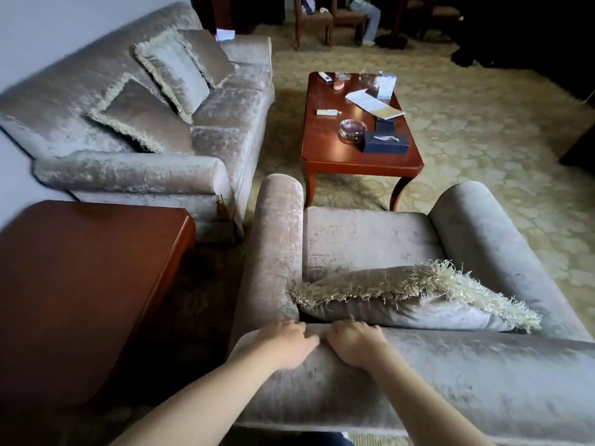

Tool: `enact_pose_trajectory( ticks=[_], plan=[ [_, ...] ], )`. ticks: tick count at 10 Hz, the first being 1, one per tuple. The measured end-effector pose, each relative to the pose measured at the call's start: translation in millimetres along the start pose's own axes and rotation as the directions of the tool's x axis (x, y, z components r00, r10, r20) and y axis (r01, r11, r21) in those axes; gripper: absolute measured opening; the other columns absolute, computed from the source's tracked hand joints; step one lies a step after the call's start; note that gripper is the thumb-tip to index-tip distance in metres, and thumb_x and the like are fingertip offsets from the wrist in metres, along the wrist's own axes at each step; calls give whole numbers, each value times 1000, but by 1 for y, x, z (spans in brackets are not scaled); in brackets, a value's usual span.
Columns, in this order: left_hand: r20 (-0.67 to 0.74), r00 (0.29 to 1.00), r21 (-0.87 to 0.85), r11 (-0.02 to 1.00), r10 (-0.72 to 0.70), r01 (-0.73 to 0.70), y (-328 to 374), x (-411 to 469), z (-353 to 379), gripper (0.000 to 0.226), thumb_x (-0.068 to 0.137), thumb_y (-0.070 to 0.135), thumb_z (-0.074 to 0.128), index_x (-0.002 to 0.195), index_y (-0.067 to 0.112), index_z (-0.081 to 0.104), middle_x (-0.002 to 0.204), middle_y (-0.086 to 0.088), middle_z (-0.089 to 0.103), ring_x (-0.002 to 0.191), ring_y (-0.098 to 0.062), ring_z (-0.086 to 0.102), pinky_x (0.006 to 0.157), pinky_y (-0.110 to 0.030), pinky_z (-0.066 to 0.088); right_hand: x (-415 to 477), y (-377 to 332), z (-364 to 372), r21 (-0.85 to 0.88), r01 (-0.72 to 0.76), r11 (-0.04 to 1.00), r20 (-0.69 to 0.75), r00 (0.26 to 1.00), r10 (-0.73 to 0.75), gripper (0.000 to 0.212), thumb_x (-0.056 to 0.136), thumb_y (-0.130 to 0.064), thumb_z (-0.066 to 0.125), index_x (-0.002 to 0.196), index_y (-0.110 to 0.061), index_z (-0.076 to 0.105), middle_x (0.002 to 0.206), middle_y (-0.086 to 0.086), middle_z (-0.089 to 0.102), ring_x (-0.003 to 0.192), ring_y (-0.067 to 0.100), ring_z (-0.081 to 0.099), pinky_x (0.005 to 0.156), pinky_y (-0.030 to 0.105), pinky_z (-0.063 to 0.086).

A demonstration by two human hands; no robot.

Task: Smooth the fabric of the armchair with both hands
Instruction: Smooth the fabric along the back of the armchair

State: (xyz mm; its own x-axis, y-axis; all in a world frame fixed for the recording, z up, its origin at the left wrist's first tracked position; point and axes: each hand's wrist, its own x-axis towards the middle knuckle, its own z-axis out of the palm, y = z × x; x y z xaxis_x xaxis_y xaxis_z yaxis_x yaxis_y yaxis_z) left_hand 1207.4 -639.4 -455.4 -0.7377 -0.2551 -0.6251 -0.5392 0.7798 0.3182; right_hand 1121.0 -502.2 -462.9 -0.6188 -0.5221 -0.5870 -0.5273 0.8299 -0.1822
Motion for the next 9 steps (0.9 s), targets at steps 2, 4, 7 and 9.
enact_pose_trajectory(
  ticks=[2,4,7,9],
  plan=[
    [-2,999,-76,996,-47,46,1,14,-8,46,88,50,26,131,34,19,145,-8,38,129,-28,41,101,-40,37,37,-13,-5,42,92,995,131,987,-97,41,100,-37,30,117,-13,57,123,13,60,114,31,55,96,41,43],
    [86,996,82,997,-1,-6,3,13,-24,48,89,50,26,127,26,44,138,-8,46,124,-27,45,97,-37,38,36,-23,-20,115,81,990,120,988,-95,44,98,-39,31,117,-11,58,123,17,60,114,34,55,96,41,44],
    [-37,986,275,950,165,-149,-21,-20,-4,87,70,56,-3,144,24,29,151,-10,31,134,-29,35,104,-44,34,-23,-23,4,42,-13,999,-168,986,20,53,92,-48,24,128,-19,51,133,12,56,121,29,52,100,40,35],
    [-116,986,218,971,122,-95,-27,-19,3,82,77,69,7,143,27,32,149,-3,36,132,-24,38,102,-40,36,-39,-20,11,0,-20,1000,-240,971,19,58,95,-53,23,132,-17,50,140,9,50,131,25,42,107,40,28]
  ],
)
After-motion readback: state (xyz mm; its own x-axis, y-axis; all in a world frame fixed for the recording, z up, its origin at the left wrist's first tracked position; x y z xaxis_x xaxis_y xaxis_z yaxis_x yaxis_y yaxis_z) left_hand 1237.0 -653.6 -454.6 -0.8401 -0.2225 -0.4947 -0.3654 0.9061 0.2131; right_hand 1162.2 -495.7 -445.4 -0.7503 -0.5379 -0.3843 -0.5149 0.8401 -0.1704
